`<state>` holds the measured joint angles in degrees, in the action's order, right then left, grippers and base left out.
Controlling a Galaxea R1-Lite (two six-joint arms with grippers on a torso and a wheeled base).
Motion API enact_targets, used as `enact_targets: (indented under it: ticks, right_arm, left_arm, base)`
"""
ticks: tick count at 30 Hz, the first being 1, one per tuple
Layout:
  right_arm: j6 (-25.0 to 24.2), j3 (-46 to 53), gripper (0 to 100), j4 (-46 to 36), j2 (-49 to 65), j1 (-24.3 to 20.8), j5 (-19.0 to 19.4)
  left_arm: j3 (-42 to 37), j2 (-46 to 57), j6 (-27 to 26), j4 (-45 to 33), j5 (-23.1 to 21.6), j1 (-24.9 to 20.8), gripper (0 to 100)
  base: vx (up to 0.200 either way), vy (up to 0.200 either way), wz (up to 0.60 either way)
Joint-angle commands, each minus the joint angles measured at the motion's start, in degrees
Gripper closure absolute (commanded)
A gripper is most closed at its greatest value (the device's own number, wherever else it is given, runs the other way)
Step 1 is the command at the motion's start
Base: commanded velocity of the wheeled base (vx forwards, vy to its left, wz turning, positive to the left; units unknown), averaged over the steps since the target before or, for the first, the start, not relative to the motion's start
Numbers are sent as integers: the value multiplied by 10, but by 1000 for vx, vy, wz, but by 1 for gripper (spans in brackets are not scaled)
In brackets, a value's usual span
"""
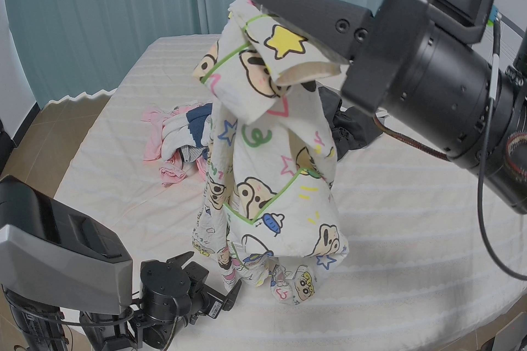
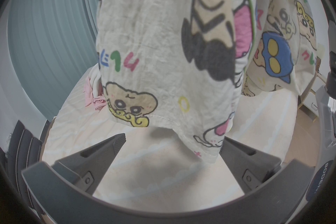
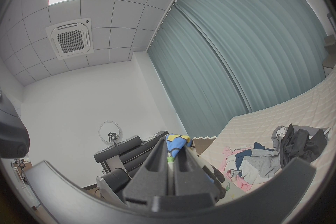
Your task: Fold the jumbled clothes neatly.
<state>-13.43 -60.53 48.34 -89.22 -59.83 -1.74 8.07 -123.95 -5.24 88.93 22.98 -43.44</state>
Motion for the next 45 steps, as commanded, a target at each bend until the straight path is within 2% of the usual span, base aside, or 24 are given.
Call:
enact_targets:
  ticks: [1, 14, 20, 21, 28, 30, 37, 45]
  right_arm:
    - [-2, 5, 100, 0, 2, 0, 1]
    - [-9, 13, 100, 0, 8, 2, 0]
    - [-9, 23, 100, 0, 19, 13, 1]
    - [-9, 25, 100, 0, 19, 16, 1]
    - [-9, 48, 100, 0, 35, 38, 2]
    - [-10, 53, 100, -1, 41, 61, 4]
    - [-21, 58, 100, -2, 48, 98, 6]
    - [-26, 89, 100, -4, 64, 132, 8]
  left_arm:
    - [19, -15, 1, 11, 0, 10, 0]
    - [90, -20, 6, 11, 0, 20, 0]
    - [95, -19, 6, 11, 0, 23, 0]
    - [95, -18, 6, 11, 0, 23, 100]
    - [86, -5, 15, 11, 0, 23, 100]
    - [78, 2, 38, 11, 0, 22, 100]
    - [43, 33, 45, 11, -1, 19, 100]
    - [36, 122, 69, 11, -9, 20, 100]
  base:
    - [0, 0, 0]
    - [0, 0, 0]
    - [0, 0, 0]
    - [0, 0, 0]
    - [0, 0, 0]
    - [0, 0, 0]
    - [0, 0, 0]
    - [0, 0, 0]
